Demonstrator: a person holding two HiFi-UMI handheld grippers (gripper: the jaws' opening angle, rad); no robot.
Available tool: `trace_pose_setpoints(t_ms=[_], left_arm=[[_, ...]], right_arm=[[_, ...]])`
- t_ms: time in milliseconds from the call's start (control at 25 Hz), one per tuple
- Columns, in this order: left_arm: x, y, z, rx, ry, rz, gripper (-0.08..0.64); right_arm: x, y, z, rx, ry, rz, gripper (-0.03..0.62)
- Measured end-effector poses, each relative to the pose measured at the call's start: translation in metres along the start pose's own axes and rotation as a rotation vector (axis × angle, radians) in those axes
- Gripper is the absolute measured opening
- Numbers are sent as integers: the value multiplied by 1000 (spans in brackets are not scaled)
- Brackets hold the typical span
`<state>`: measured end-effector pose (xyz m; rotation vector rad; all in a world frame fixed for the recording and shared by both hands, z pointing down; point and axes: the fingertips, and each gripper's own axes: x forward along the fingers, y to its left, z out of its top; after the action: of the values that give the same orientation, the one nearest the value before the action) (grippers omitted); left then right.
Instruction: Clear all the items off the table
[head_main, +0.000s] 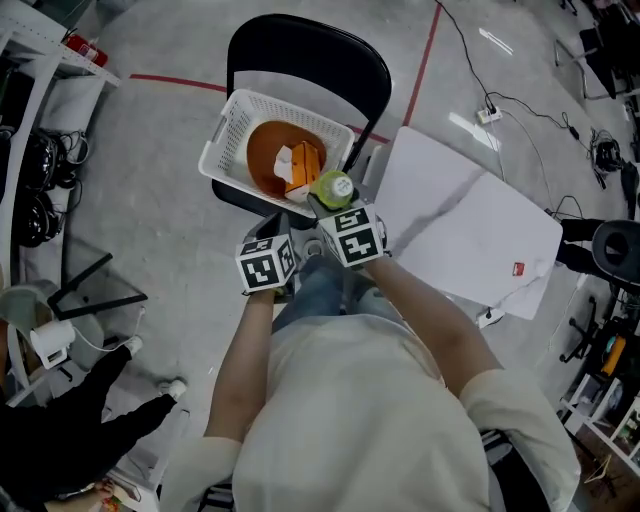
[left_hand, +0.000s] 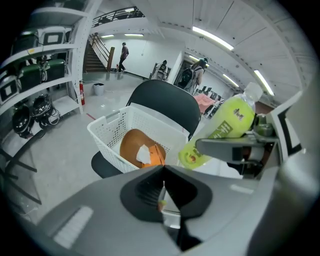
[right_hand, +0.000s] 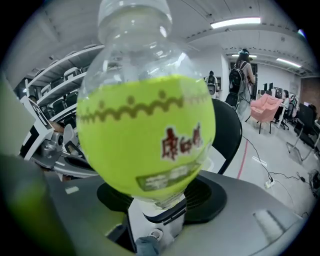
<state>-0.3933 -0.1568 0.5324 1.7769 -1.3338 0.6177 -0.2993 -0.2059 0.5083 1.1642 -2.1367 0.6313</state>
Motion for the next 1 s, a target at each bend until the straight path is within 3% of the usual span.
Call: trace_pose_setpoints(t_ms=[1000], left_arm=[[41, 86, 4, -171, 19, 76, 8]], right_arm=[[133, 53, 15, -65, 132, 137, 264]])
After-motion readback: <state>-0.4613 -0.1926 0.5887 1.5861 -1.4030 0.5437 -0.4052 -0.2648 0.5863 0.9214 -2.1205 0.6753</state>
